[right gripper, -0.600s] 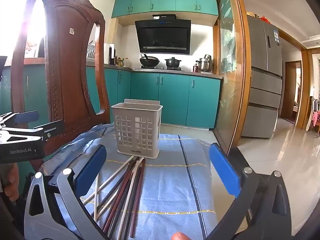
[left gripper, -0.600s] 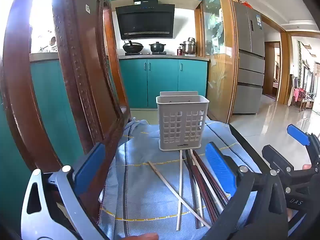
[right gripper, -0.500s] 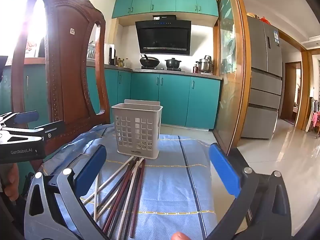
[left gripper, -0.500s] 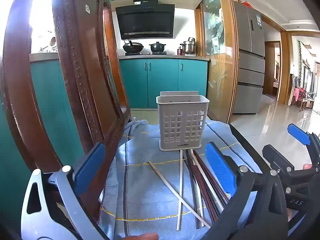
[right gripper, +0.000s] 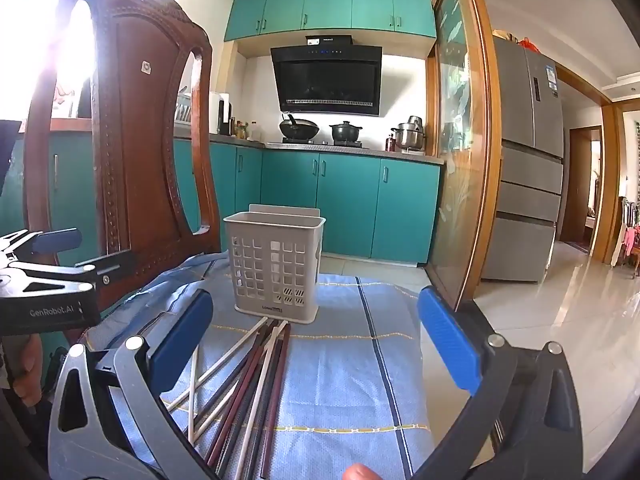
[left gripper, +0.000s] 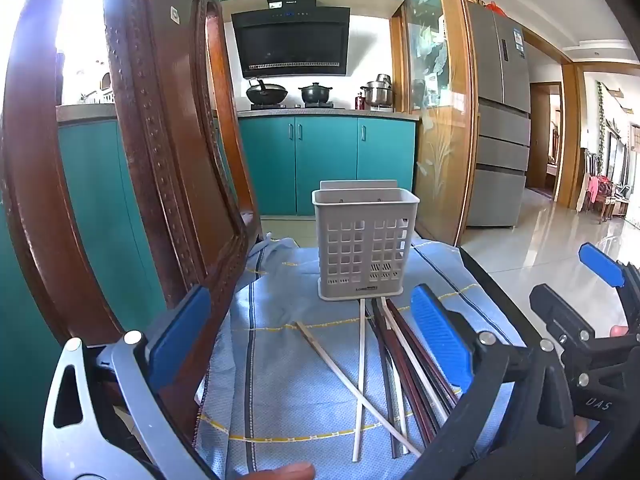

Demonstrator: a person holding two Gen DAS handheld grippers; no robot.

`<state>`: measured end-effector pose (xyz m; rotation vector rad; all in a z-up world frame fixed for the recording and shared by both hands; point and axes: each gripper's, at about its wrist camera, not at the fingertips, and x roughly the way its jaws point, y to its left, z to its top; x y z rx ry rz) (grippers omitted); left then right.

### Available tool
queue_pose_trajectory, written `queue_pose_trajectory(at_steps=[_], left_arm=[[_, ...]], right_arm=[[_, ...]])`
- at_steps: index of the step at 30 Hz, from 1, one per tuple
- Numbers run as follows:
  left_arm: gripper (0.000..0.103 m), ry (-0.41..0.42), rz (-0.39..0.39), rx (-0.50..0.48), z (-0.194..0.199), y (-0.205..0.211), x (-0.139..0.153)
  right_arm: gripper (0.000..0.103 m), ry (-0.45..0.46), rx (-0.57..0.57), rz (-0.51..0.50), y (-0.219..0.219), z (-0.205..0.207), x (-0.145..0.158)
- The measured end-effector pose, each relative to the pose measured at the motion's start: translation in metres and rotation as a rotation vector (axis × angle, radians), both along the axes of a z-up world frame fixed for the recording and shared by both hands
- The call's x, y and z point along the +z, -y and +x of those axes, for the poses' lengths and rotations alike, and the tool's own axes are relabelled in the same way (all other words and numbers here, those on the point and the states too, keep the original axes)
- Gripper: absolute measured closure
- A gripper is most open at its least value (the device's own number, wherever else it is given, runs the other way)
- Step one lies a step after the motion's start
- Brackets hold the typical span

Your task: Organize utensils

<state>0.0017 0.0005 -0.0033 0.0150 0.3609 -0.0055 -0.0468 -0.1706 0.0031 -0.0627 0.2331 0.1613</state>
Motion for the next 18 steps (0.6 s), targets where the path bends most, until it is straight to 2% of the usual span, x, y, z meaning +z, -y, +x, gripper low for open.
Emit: queue_pose_trajectory(at_steps=[18], left_arm=[[0.003, 0.000, 0.020, -0.002, -0.0034, 0.0053, -0.0004]], right_arm=[[0.002, -0.002, -0.005, -0.021, -0.0037, 0.0029, -0.0007]])
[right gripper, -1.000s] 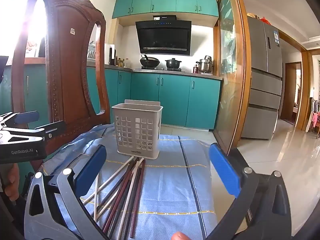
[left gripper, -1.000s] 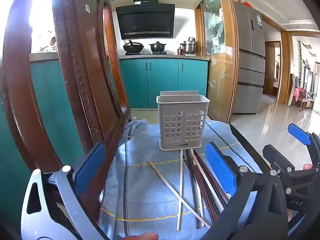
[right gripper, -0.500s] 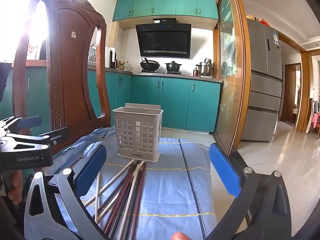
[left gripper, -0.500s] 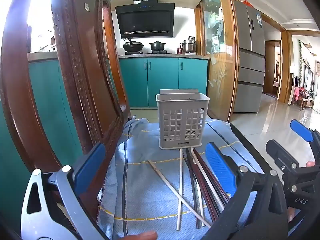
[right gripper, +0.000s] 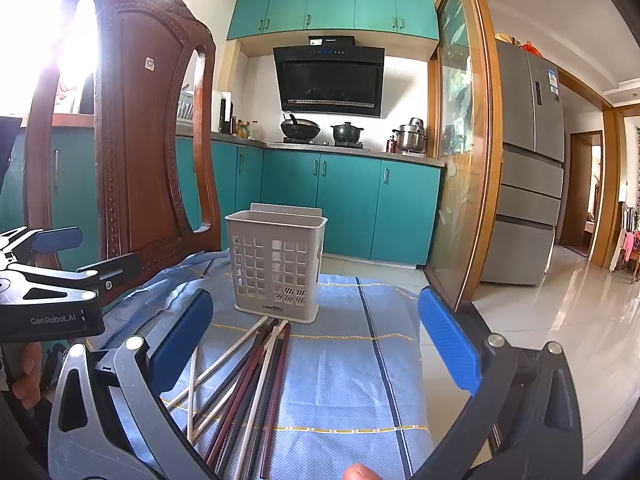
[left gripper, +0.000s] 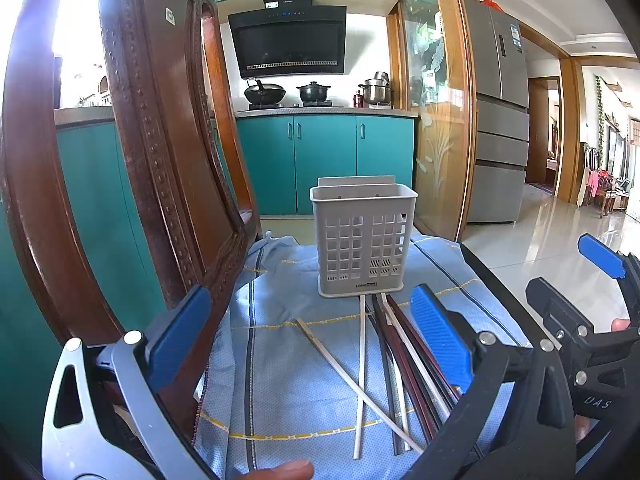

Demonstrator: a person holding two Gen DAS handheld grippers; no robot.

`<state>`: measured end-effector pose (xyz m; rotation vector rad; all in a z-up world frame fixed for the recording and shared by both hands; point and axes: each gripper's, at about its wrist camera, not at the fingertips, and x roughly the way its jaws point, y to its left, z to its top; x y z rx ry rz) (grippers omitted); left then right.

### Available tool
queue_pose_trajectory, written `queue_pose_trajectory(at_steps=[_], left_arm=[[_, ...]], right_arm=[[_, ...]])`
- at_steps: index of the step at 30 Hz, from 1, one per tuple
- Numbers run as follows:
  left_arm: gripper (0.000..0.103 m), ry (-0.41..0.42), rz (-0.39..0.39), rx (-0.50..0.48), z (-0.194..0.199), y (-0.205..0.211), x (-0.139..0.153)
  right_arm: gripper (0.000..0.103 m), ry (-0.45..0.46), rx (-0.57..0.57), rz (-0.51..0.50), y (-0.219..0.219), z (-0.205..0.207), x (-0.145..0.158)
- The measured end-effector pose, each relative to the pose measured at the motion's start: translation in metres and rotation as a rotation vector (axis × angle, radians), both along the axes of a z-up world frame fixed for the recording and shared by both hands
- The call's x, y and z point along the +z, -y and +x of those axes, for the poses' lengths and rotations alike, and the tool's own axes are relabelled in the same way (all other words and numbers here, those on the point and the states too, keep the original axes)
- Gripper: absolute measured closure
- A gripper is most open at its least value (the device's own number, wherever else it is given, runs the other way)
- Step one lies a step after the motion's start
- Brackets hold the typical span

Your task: Organize utensils

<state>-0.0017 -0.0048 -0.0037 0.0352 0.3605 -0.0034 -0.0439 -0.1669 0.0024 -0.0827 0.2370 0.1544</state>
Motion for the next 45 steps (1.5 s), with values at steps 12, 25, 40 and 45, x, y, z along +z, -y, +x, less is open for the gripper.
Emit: queue_pose_trajectory(at_steps=[12, 25, 40, 45], left_arm=[[0.003, -0.012, 0.001, 0.002, 0.0043, -0.0016, -0.0046], [0.003, -0.013, 0.001, 0.001, 0.0055, -0.0016, -0.0054], [0.003, -0.013, 0.002, 0.002, 0.0053, -0.0011, -0.0055], [0.003, -0.014, 0.002, 0.002, 0.0051, -0.0012, -0.0056]], right_arm=[[0.002, 0.007, 0.004, 0.003, -0.0002, -0.0010, -0.0018], [0.002, 0.004, 0.003, 0.003, -0.0013, -0.0015, -0.0017], [0.002, 0.004, 0.004, 0.002, -0.0013, -0.0015, -0.0018], [0.002, 0.005, 0.004, 0.001, -0.0010, -0.0015, -0.0019]])
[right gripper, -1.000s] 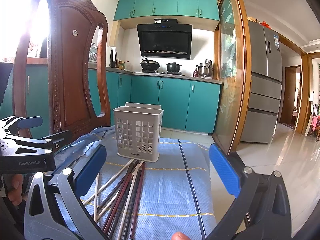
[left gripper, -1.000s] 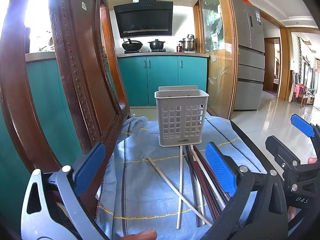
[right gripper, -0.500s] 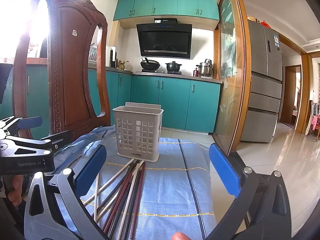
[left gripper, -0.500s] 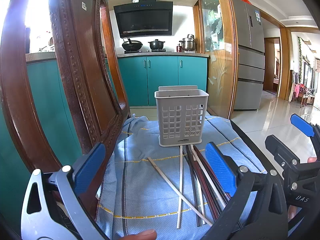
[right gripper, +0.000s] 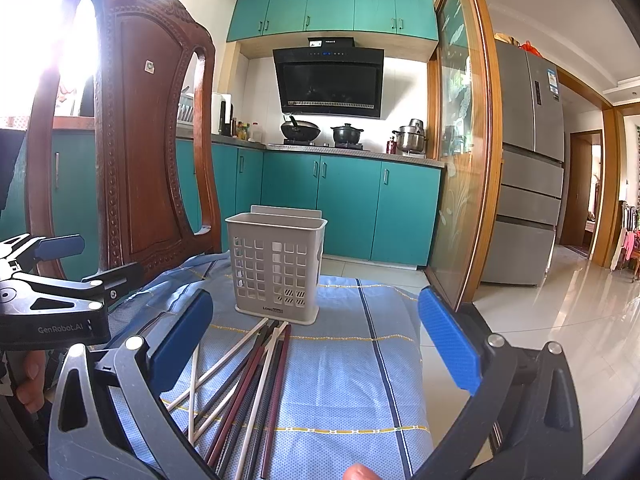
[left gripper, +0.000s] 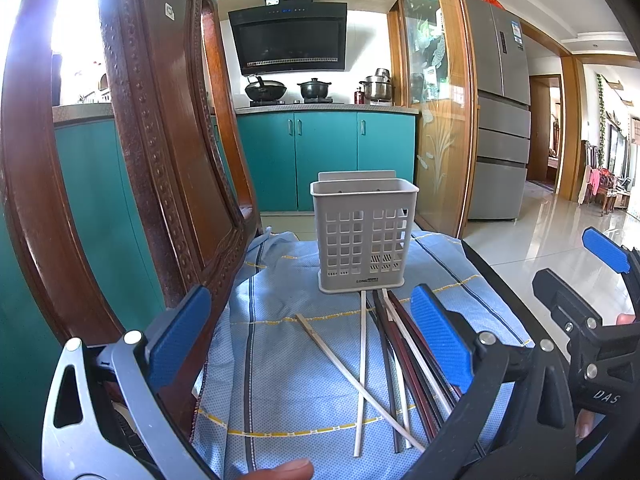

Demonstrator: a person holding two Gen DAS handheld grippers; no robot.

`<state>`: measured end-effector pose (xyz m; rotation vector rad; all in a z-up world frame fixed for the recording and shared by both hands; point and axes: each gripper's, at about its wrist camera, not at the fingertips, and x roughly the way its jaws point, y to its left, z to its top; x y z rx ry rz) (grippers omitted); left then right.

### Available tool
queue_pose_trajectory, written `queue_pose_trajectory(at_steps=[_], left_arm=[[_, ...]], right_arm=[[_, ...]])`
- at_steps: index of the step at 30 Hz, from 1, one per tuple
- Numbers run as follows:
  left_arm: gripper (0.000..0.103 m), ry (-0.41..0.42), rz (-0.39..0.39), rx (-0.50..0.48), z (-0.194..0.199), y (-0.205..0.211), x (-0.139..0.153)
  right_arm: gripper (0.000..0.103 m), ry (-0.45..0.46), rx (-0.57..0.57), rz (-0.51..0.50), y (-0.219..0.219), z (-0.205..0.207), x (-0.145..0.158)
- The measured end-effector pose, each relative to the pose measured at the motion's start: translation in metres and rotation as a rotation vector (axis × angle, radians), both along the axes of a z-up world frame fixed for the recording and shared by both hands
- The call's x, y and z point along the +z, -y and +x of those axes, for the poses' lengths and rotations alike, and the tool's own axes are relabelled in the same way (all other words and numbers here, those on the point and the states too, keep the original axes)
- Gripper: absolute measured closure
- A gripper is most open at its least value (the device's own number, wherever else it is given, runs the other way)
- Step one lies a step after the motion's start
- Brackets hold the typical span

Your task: Organize utensils

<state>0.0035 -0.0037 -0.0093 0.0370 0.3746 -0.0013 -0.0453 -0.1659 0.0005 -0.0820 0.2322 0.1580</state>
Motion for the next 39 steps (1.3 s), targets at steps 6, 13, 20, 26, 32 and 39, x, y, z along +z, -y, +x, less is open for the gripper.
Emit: queue_pose_trajectory(at_steps=[6, 13, 20, 26, 32, 39], left_arm=[[0.003, 0.001, 0.001, 0.000, -0.0001, 0.0001, -0.0001], [0.003, 0.000, 0.001, 0.000, -0.0005, 0.0000, -0.0005], [0.003, 0.000, -0.001, 0.000, -0.0002, -0.0001, -0.0002], [0.003, 0.000, 0.001, 0.000, -0.0002, -0.0001, -0.0002], [0.003, 0.000, 0.001, 0.000, -0.0002, -0.0002, -0.0001], [0.003, -0.001, 0.000, 0.001, -0.0001, -0.0002, 0.0001]], right_arm=[[0.002, 0.001, 0.000, 0.000, 0.0003, -0.0002, -0.0001], [0.002, 0.001, 0.001, 0.002, 0.0007, -0.0004, -0.0003], [0.002, 0.002, 0.000, 0.001, 0.0009, -0.0005, 0.0003], [0.002, 0.004, -0.003, 0.003, 0.0013, -0.0008, 0.0011], [0.002, 0.005, -0.002, 0.003, 0.0019, -0.0010, 0.0008], [0.002, 0.005, -0.003, 0.004, 0.0021, -0.0008, 0.0018]])
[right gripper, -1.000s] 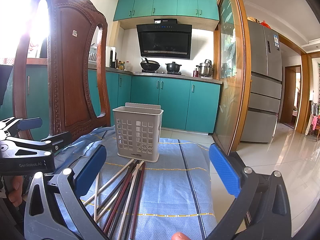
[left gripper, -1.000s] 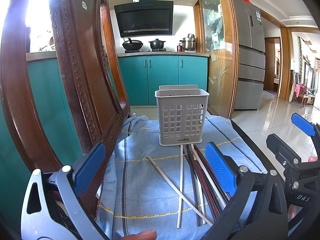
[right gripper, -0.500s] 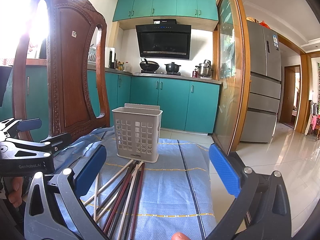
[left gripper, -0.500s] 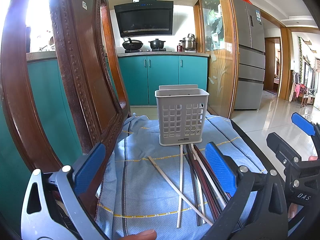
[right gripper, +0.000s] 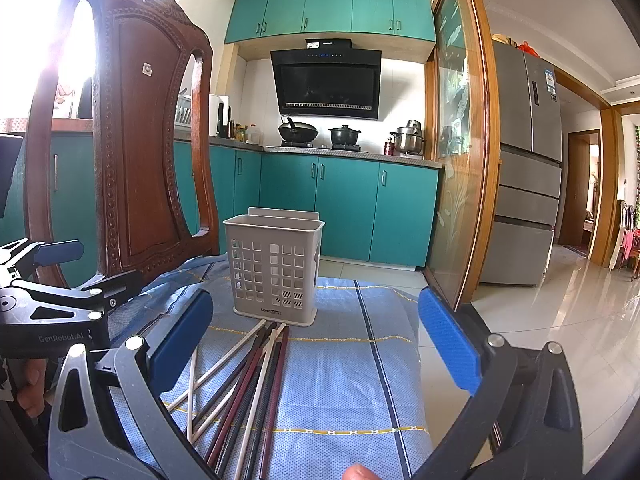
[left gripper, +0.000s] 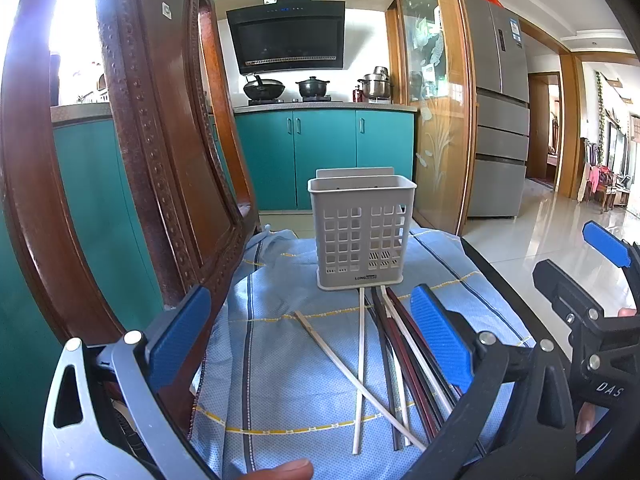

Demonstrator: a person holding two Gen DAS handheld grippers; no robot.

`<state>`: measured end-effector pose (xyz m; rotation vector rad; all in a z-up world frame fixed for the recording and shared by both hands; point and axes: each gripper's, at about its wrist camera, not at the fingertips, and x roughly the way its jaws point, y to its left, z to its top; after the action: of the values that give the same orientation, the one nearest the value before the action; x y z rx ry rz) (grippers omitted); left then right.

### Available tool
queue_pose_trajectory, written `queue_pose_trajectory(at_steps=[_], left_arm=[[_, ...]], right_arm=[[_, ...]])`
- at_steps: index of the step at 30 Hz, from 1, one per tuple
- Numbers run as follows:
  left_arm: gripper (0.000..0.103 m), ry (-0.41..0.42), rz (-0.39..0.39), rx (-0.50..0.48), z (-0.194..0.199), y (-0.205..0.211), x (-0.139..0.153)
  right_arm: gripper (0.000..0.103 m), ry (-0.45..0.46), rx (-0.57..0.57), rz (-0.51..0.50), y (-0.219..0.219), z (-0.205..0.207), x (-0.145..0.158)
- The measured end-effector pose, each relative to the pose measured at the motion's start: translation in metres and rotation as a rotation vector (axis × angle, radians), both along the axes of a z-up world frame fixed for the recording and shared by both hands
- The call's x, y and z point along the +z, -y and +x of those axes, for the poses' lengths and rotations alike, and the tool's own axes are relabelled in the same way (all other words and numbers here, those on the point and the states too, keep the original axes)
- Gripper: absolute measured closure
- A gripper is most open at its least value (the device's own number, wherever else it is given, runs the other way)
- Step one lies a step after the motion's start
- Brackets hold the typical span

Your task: Organize utensils

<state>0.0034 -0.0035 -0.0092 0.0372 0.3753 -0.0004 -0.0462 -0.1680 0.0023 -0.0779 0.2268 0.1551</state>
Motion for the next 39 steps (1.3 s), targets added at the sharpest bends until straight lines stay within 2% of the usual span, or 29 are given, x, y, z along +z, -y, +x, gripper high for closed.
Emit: queue_pose_trajectory(at_steps=[24, 27, 29, 33, 35, 36, 38, 39], left_arm=[[0.003, -0.002, 0.002, 0.001, 0.000, 0.000, 0.000], [0.003, -0.016, 0.007, 0.002, 0.002, 0.001, -0.003], [0.003, -0.057, 0.011, 0.000, 0.007, 0.002, -0.009], [0.003, -0.222, -0.009, -0.022, 0.025, 0.001, -0.031], [0.004, -0.286, -0.034, -0.044, 0.033, -0.001, -0.038], [0.007, -0.311, -0.042, -0.053, 0.035, -0.002, -0.040], [0.025, -0.372, -0.018, -0.068, 0.045, 0.000, -0.042], [0.040, -0.412, -0.010, -0.083, 0.052, 0.002, -0.043]], right_arm=[[0.002, -0.001, -0.006, 0.001, 0.003, -0.001, 0.001], [0.002, -0.077, -0.067, -0.021, 0.004, 0.013, -0.002], [0.002, -0.136, -0.123, -0.036, 0.007, 0.024, -0.008], [0.002, -0.307, -0.050, 0.016, 0.018, 0.052, -0.017], [0.003, -0.410, 0.026, 0.013, 0.014, 0.072, -0.019], [0.010, -0.466, 0.073, 0.008, 0.012, 0.083, -0.019], [0.022, -0.544, 0.130, -0.027, 0.001, 0.104, -0.020], [0.030, -0.577, 0.143, -0.067, -0.006, 0.120, -0.021]])
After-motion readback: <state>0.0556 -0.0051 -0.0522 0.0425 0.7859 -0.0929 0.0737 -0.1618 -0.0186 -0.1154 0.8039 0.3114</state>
